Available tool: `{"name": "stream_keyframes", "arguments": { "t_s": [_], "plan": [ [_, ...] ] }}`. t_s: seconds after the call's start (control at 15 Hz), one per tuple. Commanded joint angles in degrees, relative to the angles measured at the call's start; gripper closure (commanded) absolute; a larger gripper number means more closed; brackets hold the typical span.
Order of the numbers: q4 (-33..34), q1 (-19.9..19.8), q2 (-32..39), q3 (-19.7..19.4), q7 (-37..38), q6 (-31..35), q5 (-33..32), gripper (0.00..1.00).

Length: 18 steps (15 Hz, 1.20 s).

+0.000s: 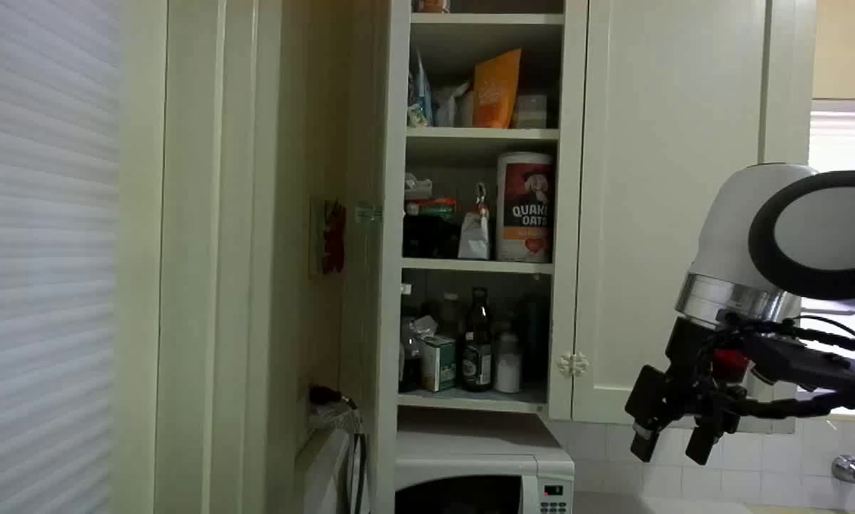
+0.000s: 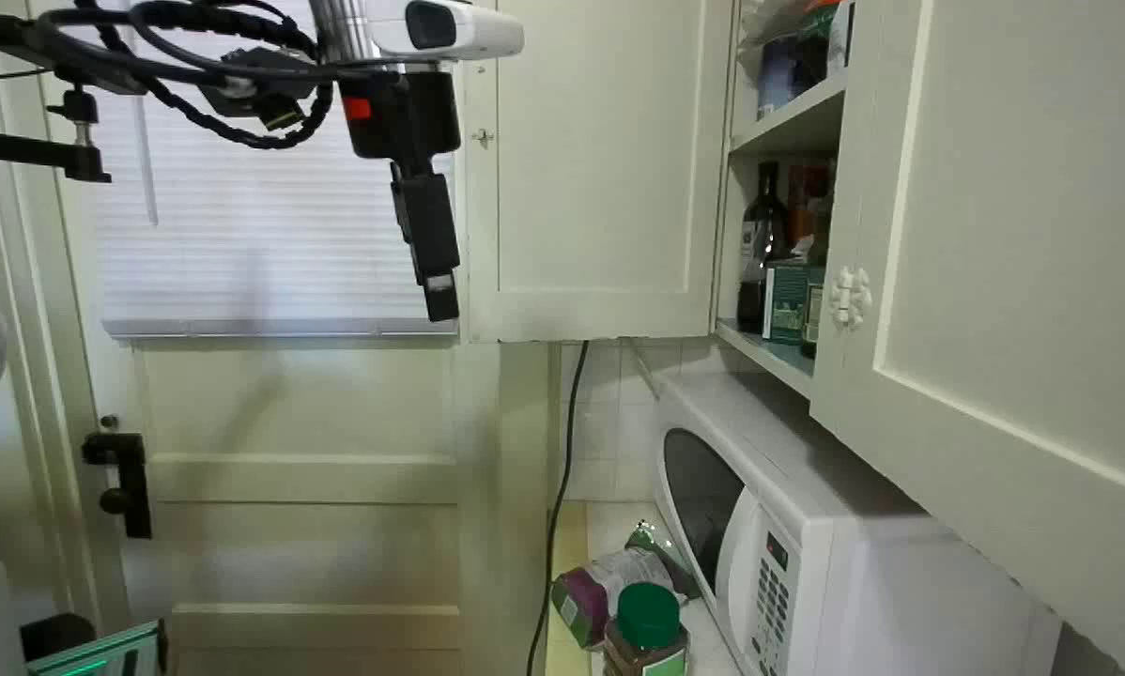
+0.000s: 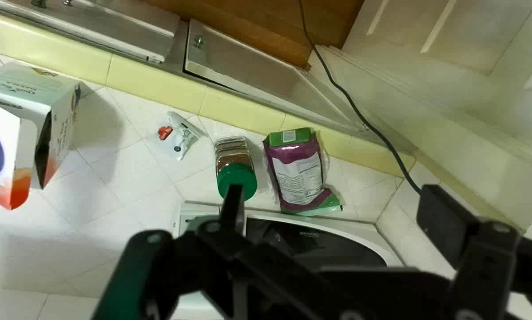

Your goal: Remove the white and green packet from the second shelf from the top and place it on the counter.

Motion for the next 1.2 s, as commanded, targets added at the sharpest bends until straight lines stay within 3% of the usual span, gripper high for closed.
{"name": "stream_keyframes", "arguments": {
  "t_s": [0.0,0.67,0.73,1.13],
  "plan": [
    [0.0,-0.8,0.2,0.5,-0.6,-0.2,0.6,0.00],
    [-0.1,-0.8,0.5,0.5,-0.6,-0.2,0.6,0.00],
    [0.2,1.0,0.8,-0.9,-0.8,2.4,4.3,0.00],
    [5.7,3.3,5.5,-0.6,-3.2,16.0,9.5,0.00]
  ]
}}
